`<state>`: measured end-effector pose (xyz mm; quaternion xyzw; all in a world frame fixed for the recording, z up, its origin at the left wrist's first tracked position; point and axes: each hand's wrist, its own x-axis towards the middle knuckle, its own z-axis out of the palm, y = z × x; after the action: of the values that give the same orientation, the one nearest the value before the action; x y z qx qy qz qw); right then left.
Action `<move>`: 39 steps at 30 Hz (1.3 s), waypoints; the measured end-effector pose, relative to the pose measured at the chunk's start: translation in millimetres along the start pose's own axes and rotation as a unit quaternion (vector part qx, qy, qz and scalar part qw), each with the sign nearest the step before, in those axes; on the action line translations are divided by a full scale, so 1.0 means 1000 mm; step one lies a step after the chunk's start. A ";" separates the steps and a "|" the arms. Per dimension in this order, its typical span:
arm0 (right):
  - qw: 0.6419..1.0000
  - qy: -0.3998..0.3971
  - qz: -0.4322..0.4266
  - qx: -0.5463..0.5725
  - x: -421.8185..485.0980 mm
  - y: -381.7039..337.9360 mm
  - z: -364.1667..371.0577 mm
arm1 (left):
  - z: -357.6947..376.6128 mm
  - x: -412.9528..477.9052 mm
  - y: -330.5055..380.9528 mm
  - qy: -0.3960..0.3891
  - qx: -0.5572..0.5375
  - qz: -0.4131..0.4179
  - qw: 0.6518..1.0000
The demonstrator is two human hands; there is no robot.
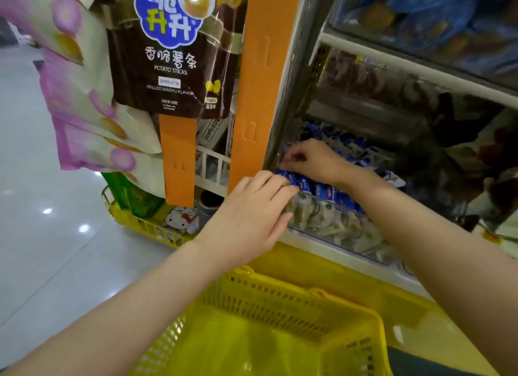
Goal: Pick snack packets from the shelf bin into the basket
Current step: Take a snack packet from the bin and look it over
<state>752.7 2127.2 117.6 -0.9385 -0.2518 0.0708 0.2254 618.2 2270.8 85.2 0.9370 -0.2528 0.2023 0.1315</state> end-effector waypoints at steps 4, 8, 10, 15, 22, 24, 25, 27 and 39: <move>0.995 0.095 -0.013 -0.012 -0.010 -0.005 -0.003 | -0.007 0.002 0.007 -0.008 0.003 -0.007 1.000; 0.955 0.291 -0.030 0.053 -0.040 -0.015 -0.018 | -0.014 -0.001 0.012 -0.017 -0.031 -0.040 0.999; 0.931 0.345 -0.042 0.115 -0.062 -0.023 -0.026 | -0.017 -0.008 0.016 -0.027 -0.082 -0.077 0.993; 0.911 0.313 -0.117 0.244 -0.128 -0.041 -0.014 | -0.018 -0.032 0.036 0.037 -0.334 -0.251 0.908; 0.890 0.141 -0.020 0.433 -0.182 -0.040 0.057 | -0.006 -0.063 0.059 -0.029 -0.607 -0.373 0.701; 0.870 0.109 0.017 0.480 -0.186 -0.039 0.072 | 0.000 -0.069 0.062 -0.002 -0.583 -0.380 0.718; 0.863 0.098 0.028 0.496 -0.187 -0.038 0.078 | 0.003 -0.071 0.062 0.006 -0.572 -0.382 0.726; 0.856 0.086 0.045 0.507 -0.186 -0.038 0.085 | 0.008 -0.072 0.062 0.008 -0.559 -0.375 0.739; 0.960 0.128 0.009 0.248 -0.182 -0.021 0.110 | 0.031 -0.074 0.059 -0.007 -0.514 -0.387 0.766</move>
<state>559.2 2093.7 33.1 -0.8566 -0.1867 0.0126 0.4809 538.0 2241.8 32.9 0.7489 0.0640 -0.0322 0.6588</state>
